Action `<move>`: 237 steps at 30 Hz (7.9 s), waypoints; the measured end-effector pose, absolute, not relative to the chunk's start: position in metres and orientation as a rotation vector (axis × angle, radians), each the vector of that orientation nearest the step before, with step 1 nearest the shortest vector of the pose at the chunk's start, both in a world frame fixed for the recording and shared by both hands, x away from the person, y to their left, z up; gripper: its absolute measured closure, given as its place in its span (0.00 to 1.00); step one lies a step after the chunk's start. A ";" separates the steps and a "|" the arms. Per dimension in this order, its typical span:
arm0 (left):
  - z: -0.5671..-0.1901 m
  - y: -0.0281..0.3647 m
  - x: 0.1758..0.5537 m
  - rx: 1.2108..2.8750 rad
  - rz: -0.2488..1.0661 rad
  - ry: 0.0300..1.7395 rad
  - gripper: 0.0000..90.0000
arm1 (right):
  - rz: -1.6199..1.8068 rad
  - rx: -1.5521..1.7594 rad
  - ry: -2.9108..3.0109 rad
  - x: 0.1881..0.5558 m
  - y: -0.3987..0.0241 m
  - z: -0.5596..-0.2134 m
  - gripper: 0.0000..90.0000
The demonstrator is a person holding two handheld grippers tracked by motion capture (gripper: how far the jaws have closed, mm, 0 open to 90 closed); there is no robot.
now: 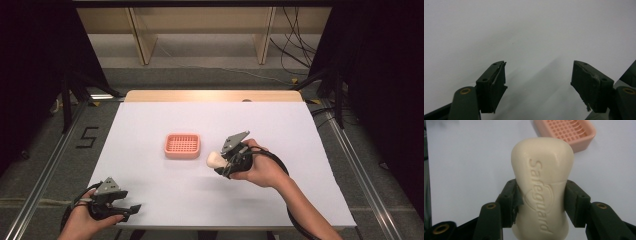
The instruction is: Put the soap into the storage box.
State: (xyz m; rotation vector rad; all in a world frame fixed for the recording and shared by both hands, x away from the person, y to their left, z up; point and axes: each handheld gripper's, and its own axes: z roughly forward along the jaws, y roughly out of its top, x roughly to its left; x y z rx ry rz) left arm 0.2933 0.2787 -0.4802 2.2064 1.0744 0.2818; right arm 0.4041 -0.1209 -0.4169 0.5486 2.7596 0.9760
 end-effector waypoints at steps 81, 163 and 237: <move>-0.480 0.281 0.293 2.201 0.285 1.074 0.30 | 1.127 0.641 2.571 0.452 -0.081 -0.413 0.56; -0.480 0.282 0.293 2.198 0.281 1.070 0.30 | 1.070 0.610 2.633 0.481 -0.035 -0.418 0.56; -0.480 0.282 0.293 2.197 0.271 1.056 0.30 | 1.034 0.625 2.655 0.503 -0.011 -0.433 0.56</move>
